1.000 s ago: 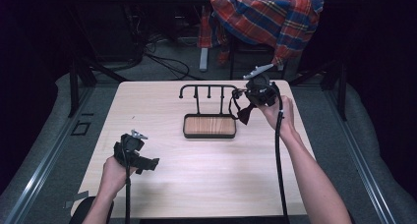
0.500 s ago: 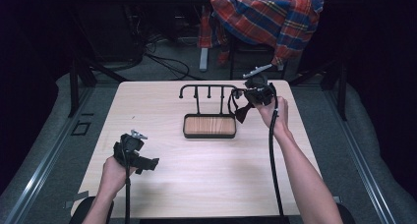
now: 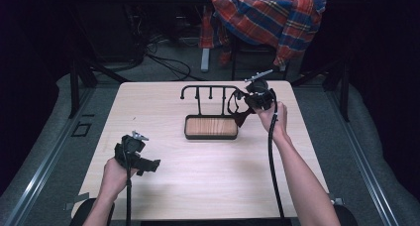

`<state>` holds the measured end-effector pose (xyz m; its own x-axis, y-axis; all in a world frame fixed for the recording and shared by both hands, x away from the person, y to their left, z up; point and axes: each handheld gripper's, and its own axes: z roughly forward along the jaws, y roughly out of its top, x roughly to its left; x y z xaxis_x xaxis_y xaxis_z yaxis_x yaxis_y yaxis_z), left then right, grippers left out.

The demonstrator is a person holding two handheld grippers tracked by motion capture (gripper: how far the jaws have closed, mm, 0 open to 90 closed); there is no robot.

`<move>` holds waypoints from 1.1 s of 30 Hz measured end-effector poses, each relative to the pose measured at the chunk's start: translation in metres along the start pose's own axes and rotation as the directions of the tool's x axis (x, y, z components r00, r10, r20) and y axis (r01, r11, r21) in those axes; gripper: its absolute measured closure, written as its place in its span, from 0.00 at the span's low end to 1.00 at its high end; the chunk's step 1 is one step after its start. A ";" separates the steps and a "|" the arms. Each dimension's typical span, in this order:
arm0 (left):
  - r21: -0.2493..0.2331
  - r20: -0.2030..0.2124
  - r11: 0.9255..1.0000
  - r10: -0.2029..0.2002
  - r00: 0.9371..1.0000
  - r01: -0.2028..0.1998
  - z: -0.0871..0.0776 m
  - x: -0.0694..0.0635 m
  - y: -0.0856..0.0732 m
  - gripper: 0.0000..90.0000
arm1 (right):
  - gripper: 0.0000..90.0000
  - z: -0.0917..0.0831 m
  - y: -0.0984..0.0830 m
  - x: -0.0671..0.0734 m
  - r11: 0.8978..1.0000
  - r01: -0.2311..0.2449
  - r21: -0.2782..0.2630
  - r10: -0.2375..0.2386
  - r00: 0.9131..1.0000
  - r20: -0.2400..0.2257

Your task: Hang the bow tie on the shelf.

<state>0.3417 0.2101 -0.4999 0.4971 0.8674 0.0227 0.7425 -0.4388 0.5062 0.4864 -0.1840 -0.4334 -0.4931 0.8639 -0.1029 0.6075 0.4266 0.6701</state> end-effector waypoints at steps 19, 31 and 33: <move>0.003 0.000 1.000 0.001 1.000 -0.001 0.000 0.000 0.000 0.01 | 0.76 0.011 -0.007 0.006 1.000 -0.014 0.023 0.016 0.996 -0.092; 0.003 -0.001 1.000 0.000 1.000 0.000 0.000 0.000 0.000 0.01 | 0.60 -0.004 -0.015 0.003 1.000 0.017 0.026 -0.014 0.995 -0.102; 0.002 -0.001 1.000 0.000 1.000 0.000 0.000 0.000 0.000 0.01 | 0.58 -0.008 -0.017 0.003 0.999 0.022 0.025 -0.020 0.996 -0.091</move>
<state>0.3417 0.2101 -0.5000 0.4971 0.8674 0.0233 0.7432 -0.4395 0.5046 0.4700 -0.1909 -0.4391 -0.5600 0.8271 -0.0488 0.6116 0.4524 0.6491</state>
